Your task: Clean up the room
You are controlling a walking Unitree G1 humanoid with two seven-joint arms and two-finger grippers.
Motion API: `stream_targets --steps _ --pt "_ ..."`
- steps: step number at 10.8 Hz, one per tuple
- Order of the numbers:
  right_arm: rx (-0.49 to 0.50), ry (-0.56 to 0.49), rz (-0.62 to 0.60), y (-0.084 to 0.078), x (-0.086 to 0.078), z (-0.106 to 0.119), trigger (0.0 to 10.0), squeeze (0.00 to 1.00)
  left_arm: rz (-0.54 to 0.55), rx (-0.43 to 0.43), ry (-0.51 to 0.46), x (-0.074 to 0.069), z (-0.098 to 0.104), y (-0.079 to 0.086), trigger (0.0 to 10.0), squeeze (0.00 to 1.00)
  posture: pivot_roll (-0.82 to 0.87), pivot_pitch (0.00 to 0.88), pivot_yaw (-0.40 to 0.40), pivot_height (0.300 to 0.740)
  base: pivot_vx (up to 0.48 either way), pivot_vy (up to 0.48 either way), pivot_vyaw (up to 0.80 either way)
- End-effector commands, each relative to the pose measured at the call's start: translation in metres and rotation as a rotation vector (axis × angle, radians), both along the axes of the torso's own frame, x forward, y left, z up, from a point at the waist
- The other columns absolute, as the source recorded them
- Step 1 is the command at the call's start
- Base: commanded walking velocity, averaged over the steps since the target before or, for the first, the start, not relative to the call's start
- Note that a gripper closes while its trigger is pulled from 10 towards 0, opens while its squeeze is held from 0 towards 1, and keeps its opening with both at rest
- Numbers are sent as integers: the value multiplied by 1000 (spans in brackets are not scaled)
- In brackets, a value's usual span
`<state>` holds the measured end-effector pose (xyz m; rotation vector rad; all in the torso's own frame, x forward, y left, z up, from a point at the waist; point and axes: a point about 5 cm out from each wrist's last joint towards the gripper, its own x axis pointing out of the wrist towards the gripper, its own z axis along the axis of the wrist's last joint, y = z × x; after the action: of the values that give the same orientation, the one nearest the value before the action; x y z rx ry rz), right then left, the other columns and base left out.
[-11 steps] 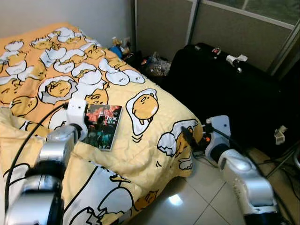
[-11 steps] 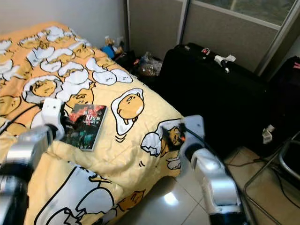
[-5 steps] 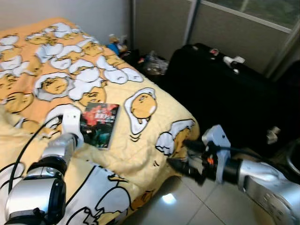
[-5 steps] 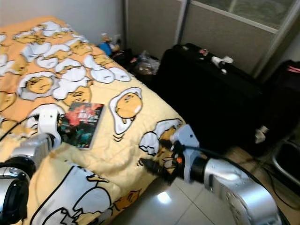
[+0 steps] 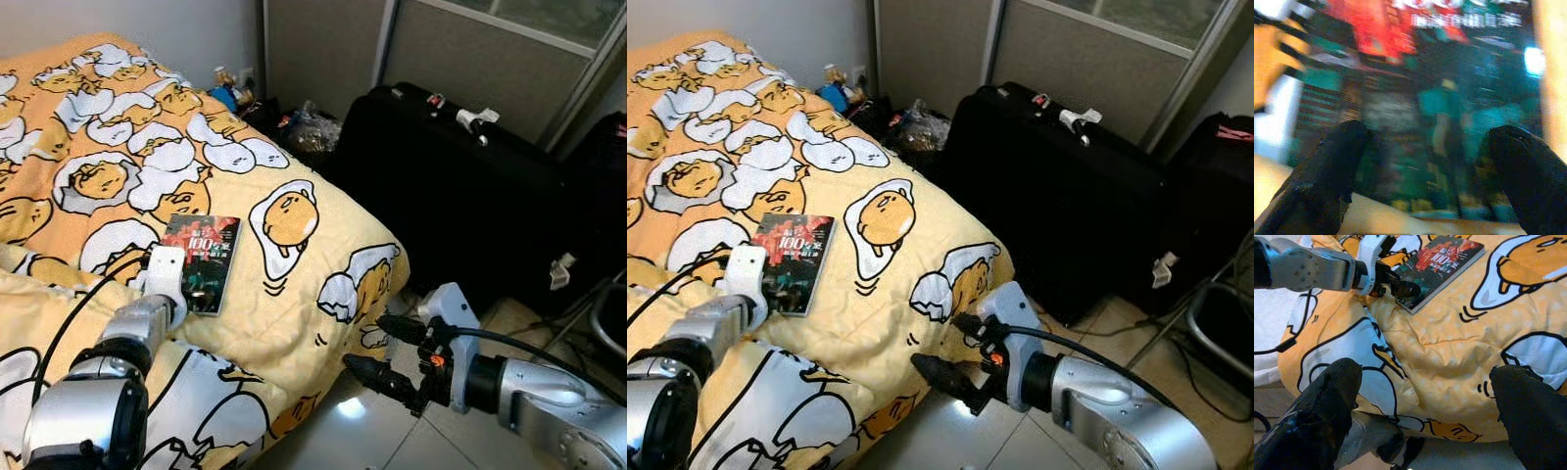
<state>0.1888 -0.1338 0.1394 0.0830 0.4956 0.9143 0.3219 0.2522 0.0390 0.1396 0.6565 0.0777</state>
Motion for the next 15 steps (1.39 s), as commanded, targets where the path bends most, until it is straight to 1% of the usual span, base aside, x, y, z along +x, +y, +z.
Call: stream_targets --steps 1,3,4,5,6,7,8,9,10,11,12,14,15 --pt "-10 9 -2 -2 -2 1 10000 0 41 100 -19 -1 6 15 10000 0 -240 73 -15 740 0 0 0" --pt "-21 20 -17 -9 -6 5 10000 0 61 142 -22 -1 9 22 10000 0 -273 92 -21 740 0 0 0" --pt "-26 32 -16 -11 -10 5 10000 0 72 147 -13 -2 8 24 10000 0 -281 98 -27 740 0 0 0" --pt "-37 53 -6 -13 -17 5 10000 0 66 133 41 -10 -3 21 10000 0 -290 103 -38 740 0 0 0" --pt "-33 62 3 -13 -20 6 10000 0 -1 68 108 -18 -17 9 10000 0 -293 101 -45 740 0 0 0" --pt "-29 61 3 -12 -18 7 10000 0 -86 -78 131 -20 -26 -12 10000 0 -291 92 -50 740 0 0 0" --pt "-26 53 0 -11 -15 8 10000 0 -176 -201 135 -20 -30 -31 10000 0 -277 82 -53 740 0 0 0" --pt "-23 48 0 -10 -12 8 10000 0 -227 -263 131 -18 -29 -40 10000 0 -267 74 -50 740 0 0 0" --pt "-19 43 -1 -9 -10 8 10000 0 -252 -304 137 -18 -28 -45 10000 0 -261 69 -44 740 0 0 0" --pt "-17 36 -8 -8 -8 8 10000 0 -231 -368 126 -16 -25 -46 10000 0 -254 61 -36 740 0 0 0" --pt "-12 31 -20 -8 -6 8 10000 0 -170 -380 106 -15 -23 -40 10000 0 -246 56 -32 740 0 0 0" --pt "-13 34 -27 -8 -5 5 10000 0 -40 -340 55 -15 -22 -24 10000 0 -239 50 -25 740 0 0 0" --pt "-7 29 -40 -8 -4 5 10000 0 35 -402 0 -11 -16 -18 10000 0 -238 47 -20 740 0 0 0"
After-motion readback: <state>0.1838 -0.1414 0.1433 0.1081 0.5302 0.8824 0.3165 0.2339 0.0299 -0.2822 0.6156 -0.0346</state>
